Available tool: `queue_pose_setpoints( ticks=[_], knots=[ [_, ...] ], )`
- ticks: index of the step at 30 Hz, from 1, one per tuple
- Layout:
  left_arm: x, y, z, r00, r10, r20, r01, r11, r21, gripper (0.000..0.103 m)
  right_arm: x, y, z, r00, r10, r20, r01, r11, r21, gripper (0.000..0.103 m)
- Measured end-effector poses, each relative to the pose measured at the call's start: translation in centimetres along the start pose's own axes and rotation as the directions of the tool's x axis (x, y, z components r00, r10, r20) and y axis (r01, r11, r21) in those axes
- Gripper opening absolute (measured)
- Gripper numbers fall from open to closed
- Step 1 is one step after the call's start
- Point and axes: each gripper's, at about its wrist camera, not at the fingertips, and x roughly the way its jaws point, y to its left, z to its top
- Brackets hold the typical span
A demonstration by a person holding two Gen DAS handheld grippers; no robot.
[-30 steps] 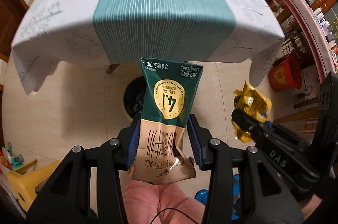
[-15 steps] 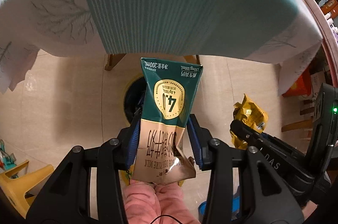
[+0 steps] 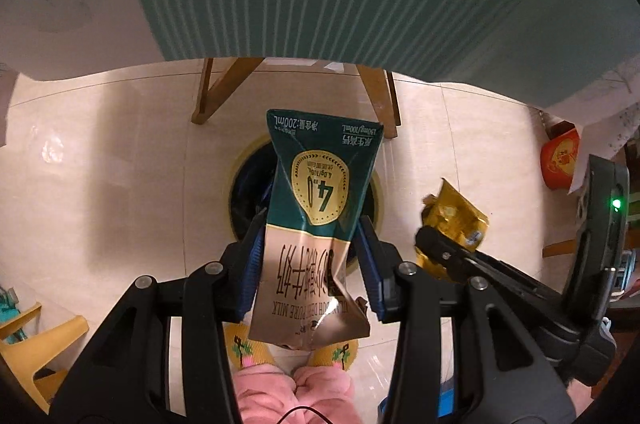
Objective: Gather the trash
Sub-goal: 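Open both grippers over the bin, dropping carton and packet, then raise both tools back over the table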
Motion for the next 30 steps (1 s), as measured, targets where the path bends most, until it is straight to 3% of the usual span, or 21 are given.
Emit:
queue_pose_setpoints(
  ticks=[4, 6, 8, 17, 19, 26, 30],
  knots=[
    [2.2, 0.4, 0.4, 1.000, 0.007, -0.010, -0.007, 1.000, 0.004, 0.042, 2.1, -0.1, 0.6, 1.000, 0.004, -0.006, -0.004, 1.000, 0.004, 0.038],
    [3.0, 0.5, 0.4, 1.000, 0.010, -0.008, -0.010, 1.000, 0.005, 0.052, 3.2, -0.3, 0.8, 1.000, -0.004, -0.003, 0.004, 1.000, -0.002, 0.040],
    [3.6, 0.7, 0.3, 1.000, 0.016, 0.001, -0.016, 1.000, 0.008, 0.072, 4.0, -0.6, 0.9, 1.000, -0.007, -0.009, 0.007, 1.000, -0.002, 0.043],
    [4.1, 1.9, -0.3, 0.999, 0.049, 0.012, -0.049, 0.999, -0.004, 0.073, 4.5, -1.0, 0.3, 1.000, 0.023, -0.010, -0.023, 1.000, 0.018, 0.061],
    [3.6, 2.3, -0.1, 0.998, 0.052, 0.021, -0.052, 0.999, -0.009, 0.073, 4.4, -0.7, 0.3, 0.999, 0.032, -0.011, -0.032, 0.999, 0.009, 0.070],
    [0.6, 2.7, 0.2, 0.996, 0.069, 0.058, -0.069, 0.998, -0.013, 0.073, 1.1, 0.8, 0.3, 0.999, 0.048, 0.013, -0.048, 0.998, -0.030, 0.070],
    [-2.6, 2.5, 0.1, 0.995, 0.070, 0.077, -0.070, 0.998, -0.006, 0.073, -3.0, 1.7, -0.3, 0.998, 0.052, 0.031, -0.052, 0.998, -0.027, 0.070]
  ],
)
